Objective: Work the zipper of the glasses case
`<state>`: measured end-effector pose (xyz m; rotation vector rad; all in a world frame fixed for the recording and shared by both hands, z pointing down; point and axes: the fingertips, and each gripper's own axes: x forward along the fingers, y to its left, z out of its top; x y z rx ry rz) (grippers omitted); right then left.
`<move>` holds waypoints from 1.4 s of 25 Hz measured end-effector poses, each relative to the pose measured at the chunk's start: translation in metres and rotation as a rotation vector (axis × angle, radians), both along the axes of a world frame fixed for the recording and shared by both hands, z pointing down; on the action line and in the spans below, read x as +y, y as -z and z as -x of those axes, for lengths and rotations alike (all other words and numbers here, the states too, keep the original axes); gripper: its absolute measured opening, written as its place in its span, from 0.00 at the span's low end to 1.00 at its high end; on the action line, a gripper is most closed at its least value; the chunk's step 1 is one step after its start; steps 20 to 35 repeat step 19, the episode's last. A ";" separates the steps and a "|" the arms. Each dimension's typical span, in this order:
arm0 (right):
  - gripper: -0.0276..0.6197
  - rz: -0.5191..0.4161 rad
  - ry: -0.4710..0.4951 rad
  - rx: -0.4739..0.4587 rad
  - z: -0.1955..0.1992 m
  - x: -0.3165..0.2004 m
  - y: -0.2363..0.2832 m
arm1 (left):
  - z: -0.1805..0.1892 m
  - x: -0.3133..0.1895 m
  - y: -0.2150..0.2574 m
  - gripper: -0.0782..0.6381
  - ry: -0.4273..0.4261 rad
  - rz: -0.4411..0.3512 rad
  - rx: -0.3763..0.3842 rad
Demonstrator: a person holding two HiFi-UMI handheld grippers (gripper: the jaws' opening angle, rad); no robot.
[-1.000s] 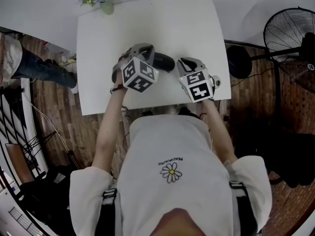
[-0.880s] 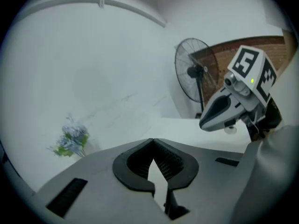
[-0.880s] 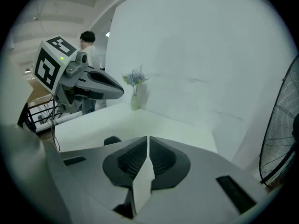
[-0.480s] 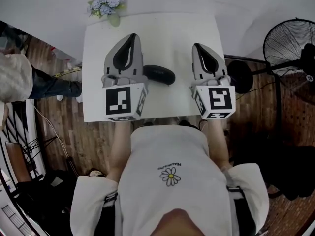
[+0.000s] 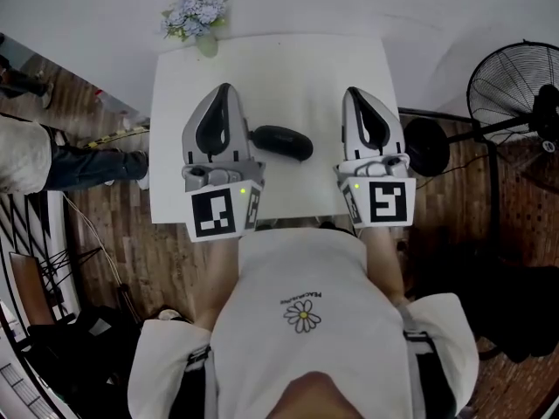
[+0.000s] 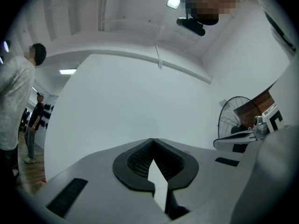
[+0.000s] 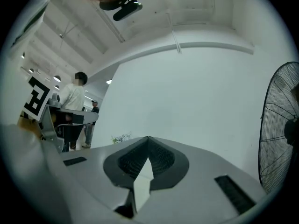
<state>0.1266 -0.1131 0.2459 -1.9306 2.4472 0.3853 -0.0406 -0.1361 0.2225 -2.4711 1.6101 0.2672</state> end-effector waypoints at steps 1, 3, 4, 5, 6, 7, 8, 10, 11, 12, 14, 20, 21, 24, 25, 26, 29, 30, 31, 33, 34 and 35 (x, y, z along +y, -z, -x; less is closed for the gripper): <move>0.05 0.000 0.002 0.003 0.001 0.000 0.000 | 0.000 0.000 -0.001 0.13 0.000 0.002 -0.005; 0.05 0.003 0.006 0.006 0.003 -0.001 -0.001 | 0.003 0.000 -0.002 0.13 0.009 -0.001 -0.010; 0.05 0.005 0.009 0.004 0.003 -0.001 -0.002 | 0.005 0.001 -0.001 0.13 0.016 -0.005 -0.005; 0.05 0.005 0.013 0.001 0.003 -0.001 -0.002 | 0.007 0.001 0.000 0.13 0.022 -0.009 0.002; 0.05 0.004 0.015 -0.002 0.003 0.000 -0.002 | 0.010 0.001 0.002 0.13 0.025 -0.017 0.003; 0.05 0.003 0.017 -0.005 0.003 -0.001 -0.002 | 0.012 0.001 0.003 0.13 0.026 -0.025 0.003; 0.05 0.003 0.017 -0.007 0.003 -0.001 -0.002 | 0.014 0.001 0.005 0.13 0.026 -0.033 0.007; 0.05 0.005 0.015 -0.009 0.002 -0.004 -0.002 | 0.018 0.001 0.009 0.13 0.025 -0.052 0.023; 0.05 0.008 0.014 -0.010 0.002 -0.006 -0.003 | 0.020 0.000 0.011 0.13 0.027 -0.061 0.032; 0.05 0.010 0.013 -0.010 0.001 -0.007 -0.003 | 0.022 -0.001 0.012 0.13 0.031 -0.067 0.040; 0.05 0.017 0.010 -0.007 0.001 -0.010 -0.004 | 0.025 -0.002 0.014 0.13 0.039 -0.075 0.045; 0.05 0.022 -0.001 0.003 -0.003 -0.013 -0.005 | 0.026 -0.004 0.014 0.13 0.051 -0.080 0.034; 0.05 0.022 -0.001 0.003 -0.003 -0.013 -0.005 | 0.026 -0.004 0.014 0.13 0.051 -0.080 0.034; 0.05 0.022 -0.001 0.003 -0.003 -0.013 -0.005 | 0.026 -0.004 0.014 0.13 0.051 -0.080 0.034; 0.05 0.022 -0.001 0.003 -0.003 -0.013 -0.005 | 0.026 -0.004 0.014 0.13 0.051 -0.080 0.034; 0.05 0.022 -0.001 0.003 -0.003 -0.013 -0.005 | 0.026 -0.004 0.014 0.13 0.051 -0.080 0.034; 0.05 0.022 -0.001 0.003 -0.003 -0.013 -0.005 | 0.026 -0.004 0.014 0.13 0.051 -0.080 0.034; 0.05 0.022 -0.001 0.003 -0.003 -0.013 -0.005 | 0.026 -0.004 0.014 0.13 0.051 -0.080 0.034; 0.05 0.022 -0.001 0.003 -0.003 -0.013 -0.005 | 0.026 -0.004 0.014 0.13 0.051 -0.080 0.034; 0.05 0.022 -0.001 0.003 -0.003 -0.013 -0.005 | 0.026 -0.004 0.014 0.13 0.051 -0.080 0.034; 0.05 0.022 -0.001 0.003 -0.003 -0.013 -0.005 | 0.026 -0.004 0.014 0.13 0.051 -0.080 0.034; 0.05 0.022 -0.001 0.003 -0.003 -0.013 -0.005 | 0.026 -0.004 0.014 0.13 0.051 -0.080 0.034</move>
